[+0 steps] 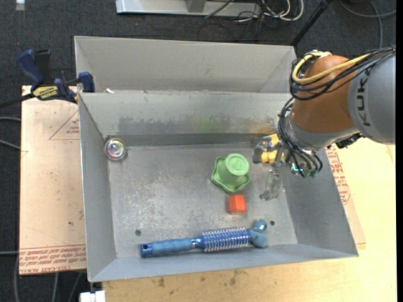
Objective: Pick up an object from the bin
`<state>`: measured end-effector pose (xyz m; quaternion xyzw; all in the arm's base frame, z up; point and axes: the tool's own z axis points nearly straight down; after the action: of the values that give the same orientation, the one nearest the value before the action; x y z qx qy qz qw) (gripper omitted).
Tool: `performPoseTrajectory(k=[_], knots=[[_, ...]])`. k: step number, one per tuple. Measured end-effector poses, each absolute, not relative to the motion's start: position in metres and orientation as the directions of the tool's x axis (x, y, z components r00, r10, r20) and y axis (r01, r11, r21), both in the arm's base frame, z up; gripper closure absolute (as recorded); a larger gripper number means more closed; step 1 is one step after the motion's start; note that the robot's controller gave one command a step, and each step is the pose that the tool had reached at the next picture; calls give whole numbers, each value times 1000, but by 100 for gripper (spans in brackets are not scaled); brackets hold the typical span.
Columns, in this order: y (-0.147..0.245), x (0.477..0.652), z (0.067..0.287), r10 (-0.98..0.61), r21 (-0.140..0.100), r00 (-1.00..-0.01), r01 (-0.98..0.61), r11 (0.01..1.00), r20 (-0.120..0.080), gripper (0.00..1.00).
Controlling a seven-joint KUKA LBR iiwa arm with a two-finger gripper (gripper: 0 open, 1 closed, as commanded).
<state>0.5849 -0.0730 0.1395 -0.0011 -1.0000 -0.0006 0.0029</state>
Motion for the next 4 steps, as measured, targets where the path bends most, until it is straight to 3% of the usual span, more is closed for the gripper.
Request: performPoseTrajectory(k=[1,2,3,4], knots=[[-25,629,68,-13,2,-1000,-13,1000,-2,0],[-27,628,101,90,2,-996,90,996,-5,0],[-23,623,100,194,2,-981,194,981,-1,0],[-31,622,71,293,3,-956,293,956,2,0]])
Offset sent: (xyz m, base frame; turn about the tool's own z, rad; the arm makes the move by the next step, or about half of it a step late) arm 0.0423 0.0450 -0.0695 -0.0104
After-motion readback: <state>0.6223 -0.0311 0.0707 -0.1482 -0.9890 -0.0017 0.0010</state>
